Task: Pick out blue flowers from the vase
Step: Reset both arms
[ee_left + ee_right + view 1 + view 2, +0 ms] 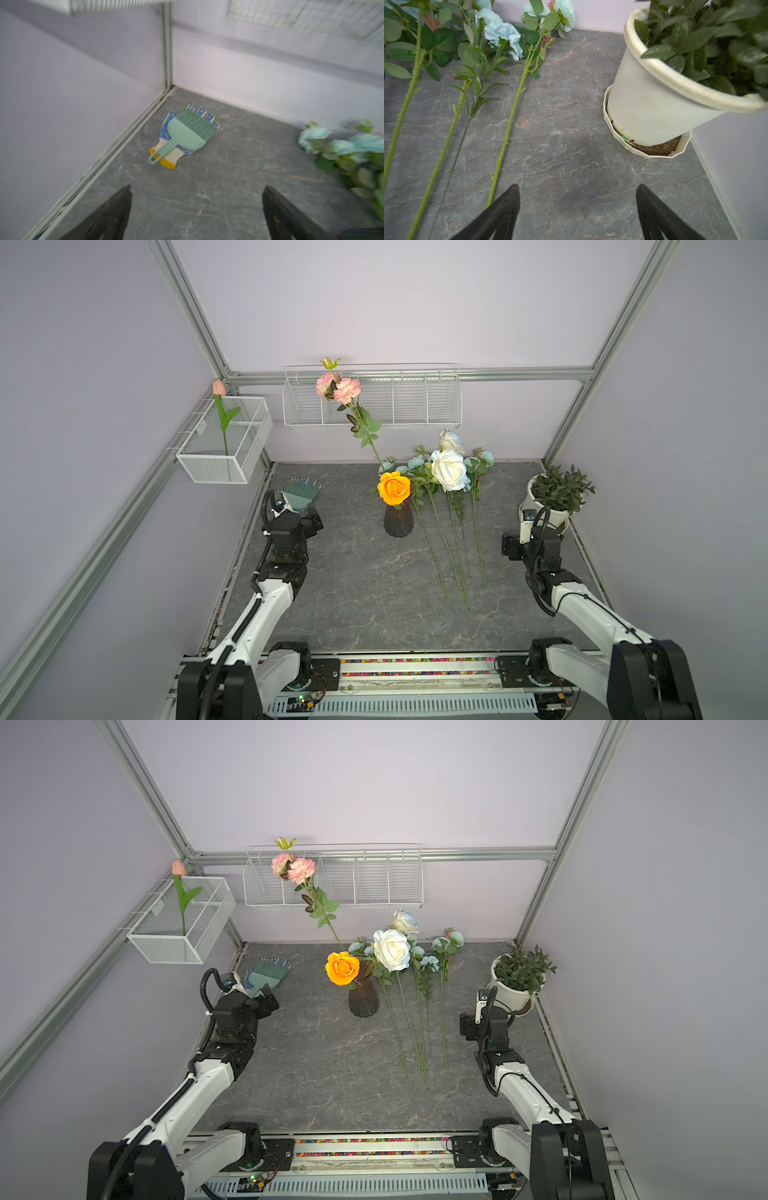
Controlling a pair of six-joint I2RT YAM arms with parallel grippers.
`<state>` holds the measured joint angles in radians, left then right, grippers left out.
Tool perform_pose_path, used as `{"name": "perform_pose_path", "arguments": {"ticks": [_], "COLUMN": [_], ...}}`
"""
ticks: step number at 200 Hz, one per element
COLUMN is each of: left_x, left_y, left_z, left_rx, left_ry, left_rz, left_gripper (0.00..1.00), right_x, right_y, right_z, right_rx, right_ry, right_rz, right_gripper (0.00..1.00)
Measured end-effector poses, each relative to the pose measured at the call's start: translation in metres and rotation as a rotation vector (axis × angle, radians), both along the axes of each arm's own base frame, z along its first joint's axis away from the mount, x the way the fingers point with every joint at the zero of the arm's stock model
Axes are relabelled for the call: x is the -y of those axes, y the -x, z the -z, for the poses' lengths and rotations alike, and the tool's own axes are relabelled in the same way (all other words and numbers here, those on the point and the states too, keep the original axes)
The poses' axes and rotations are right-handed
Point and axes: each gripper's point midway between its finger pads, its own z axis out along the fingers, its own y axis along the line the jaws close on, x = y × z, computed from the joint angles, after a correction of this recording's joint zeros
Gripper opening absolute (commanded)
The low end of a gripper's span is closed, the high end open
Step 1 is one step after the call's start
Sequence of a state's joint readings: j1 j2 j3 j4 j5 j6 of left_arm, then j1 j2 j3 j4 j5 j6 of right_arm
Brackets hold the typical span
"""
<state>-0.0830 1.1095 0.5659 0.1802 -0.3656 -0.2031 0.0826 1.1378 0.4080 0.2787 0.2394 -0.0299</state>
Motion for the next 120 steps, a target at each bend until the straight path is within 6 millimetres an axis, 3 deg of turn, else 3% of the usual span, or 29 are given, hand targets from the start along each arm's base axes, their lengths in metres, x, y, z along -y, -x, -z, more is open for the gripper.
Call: {"name": "perform_pose_path", "arguments": {"ticks": [27,83,114,120], "left_x": [-0.025,-0.018,-0.013,-0.011], "left_y": [0.0,0.0,-0.016,-0.019], "left_z": [0.036,0.075,0.084,0.089], "left_rx": [-0.076,-0.083,-0.051,-0.058], "left_ry": [-0.02,-0.035,-0.057,-0.064], "left_rz": [-0.074,-0.023,0.013,0.029], "left_gripper": [0.99,1.0,0.96,0.99], "right_x": [0.002,0.005,0.005,0.004], "right_y": [-0.014,-0.034,-0.034,-0.033], "right_z": [0.012,0.017,0.037,0.039], "right_rx": [0.028,0.154,0.158,0.153], "right_ry": [-0.004,-0.007,-0.006,-0.006], "right_rz": [0.01,0.018,0.014,0.012], "right_gripper": [0.88,0.89,0.88,0.88]}}
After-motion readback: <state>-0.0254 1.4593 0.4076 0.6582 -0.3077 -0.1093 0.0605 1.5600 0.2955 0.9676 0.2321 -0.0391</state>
